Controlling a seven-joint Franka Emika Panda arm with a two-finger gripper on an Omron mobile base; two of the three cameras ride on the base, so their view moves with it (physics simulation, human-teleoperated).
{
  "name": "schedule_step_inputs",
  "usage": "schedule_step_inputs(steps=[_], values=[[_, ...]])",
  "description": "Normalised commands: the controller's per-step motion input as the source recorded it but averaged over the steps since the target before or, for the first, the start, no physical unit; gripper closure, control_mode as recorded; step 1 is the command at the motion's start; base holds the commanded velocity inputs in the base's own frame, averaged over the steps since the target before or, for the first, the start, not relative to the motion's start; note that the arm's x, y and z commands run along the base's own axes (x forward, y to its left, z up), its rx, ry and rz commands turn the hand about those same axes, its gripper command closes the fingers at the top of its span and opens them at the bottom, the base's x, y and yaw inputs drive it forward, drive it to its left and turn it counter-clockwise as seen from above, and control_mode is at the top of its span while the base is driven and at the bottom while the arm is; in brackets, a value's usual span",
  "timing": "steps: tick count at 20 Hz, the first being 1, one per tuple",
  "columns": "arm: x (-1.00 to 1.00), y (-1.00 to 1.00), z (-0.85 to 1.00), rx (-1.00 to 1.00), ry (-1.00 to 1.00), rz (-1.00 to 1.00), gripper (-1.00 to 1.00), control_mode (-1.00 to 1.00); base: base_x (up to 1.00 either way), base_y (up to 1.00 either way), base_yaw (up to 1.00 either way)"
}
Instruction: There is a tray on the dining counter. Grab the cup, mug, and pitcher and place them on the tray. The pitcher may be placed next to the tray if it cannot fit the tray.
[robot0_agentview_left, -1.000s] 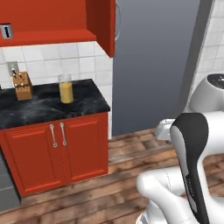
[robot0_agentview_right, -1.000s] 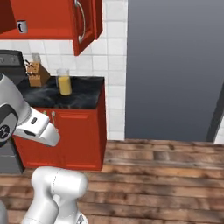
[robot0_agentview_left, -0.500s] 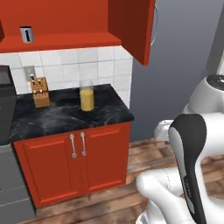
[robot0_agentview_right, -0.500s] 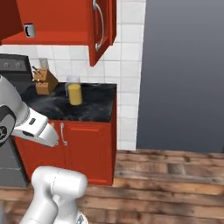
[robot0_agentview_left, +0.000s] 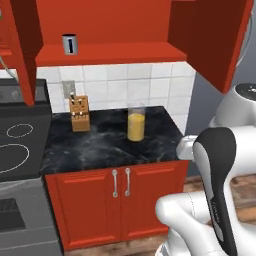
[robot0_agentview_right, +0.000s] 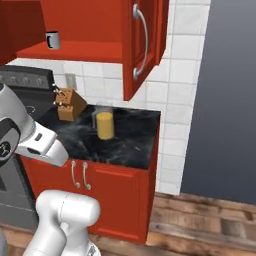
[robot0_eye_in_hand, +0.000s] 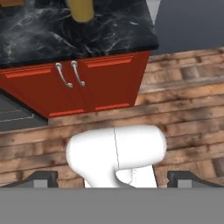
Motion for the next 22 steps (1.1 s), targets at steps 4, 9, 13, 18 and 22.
schedule_step_inputs(steps=[4, 9, 13, 18, 22], values=[[0.0, 0.0, 0.0, 0.0, 0.0, 0.0, -1.0, 1.0, 0.67, 0.43, 0.23], [0.0, 0.0, 0.0, 0.0, 0.0, 0.0, -1.0, 1.0, 0.62, 0.31, 0.02], [0.0, 0.0, 0.0, 0.0, 0.0, 0.0, -1.0, 1.0, 0.52, 0.32, -0.12], [0.0, 0.0, 0.0, 0.0, 0.0, 0.0, -1.0, 1.0, 0.4, 0.62, -0.17], [0.0, 0.0, 0.0, 0.0, 0.0, 0.0, -1.0, 1.0, 0.21, 0.88, -0.12]])
